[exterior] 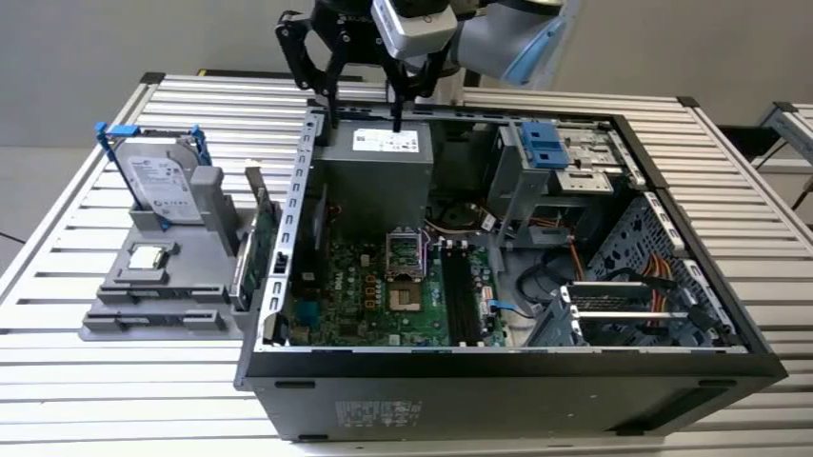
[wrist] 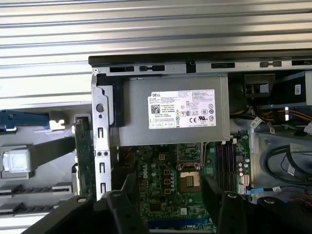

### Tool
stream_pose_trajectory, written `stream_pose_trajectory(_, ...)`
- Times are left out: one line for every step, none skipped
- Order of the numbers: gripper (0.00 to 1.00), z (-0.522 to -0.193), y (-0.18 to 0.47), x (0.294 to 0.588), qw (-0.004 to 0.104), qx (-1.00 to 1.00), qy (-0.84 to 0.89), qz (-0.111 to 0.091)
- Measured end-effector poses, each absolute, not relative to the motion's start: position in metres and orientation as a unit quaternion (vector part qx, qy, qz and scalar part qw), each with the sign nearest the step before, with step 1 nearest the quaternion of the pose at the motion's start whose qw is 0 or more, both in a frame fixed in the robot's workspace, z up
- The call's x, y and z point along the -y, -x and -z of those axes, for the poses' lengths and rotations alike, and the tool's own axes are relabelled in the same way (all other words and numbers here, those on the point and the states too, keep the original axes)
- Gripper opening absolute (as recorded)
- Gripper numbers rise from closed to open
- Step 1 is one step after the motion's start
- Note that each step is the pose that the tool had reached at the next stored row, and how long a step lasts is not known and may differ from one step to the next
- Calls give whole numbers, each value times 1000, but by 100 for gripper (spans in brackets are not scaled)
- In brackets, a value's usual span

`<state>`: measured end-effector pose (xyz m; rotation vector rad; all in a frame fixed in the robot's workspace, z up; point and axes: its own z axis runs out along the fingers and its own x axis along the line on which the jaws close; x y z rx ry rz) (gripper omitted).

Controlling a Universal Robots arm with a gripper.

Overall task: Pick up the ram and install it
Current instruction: 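Reach for the ram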

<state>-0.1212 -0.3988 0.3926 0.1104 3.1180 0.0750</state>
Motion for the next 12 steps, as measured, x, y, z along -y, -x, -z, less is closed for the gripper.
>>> stream_pose_trajectory(0,-393,121,399,10,-999,-35,-24)
stream_pose_trajectory(0,-393,121,399,10,-999,-35,-24)
stream_pose_trajectory(0,-393,121,399,10,-999,-35,-24)
stream_pose_trajectory(0,-393,121,399,10,-999,-35,-24)
stream_pose_trajectory(0,-393,121,399,10,-999,-35,-24)
stream_pose_trajectory(0,-393,121,399,10,-999,-35,-24)
stream_pose_trajectory(0,-393,121,399,10,-999,-35,-24)
stream_pose_trajectory(0,-393,121,399,10,-999,-35,-24)
stream_pose_trajectory(0,-393,121,399,10,-999,-35,-24)
stream_pose_trajectory(0,-393,121,399,10,-999,-35,-24)
stream_pose_trajectory(0,-393,121,399,10,-999,-35,-24)
stream_pose_trajectory(0,-393,121,399,10,-999,-35,-24)
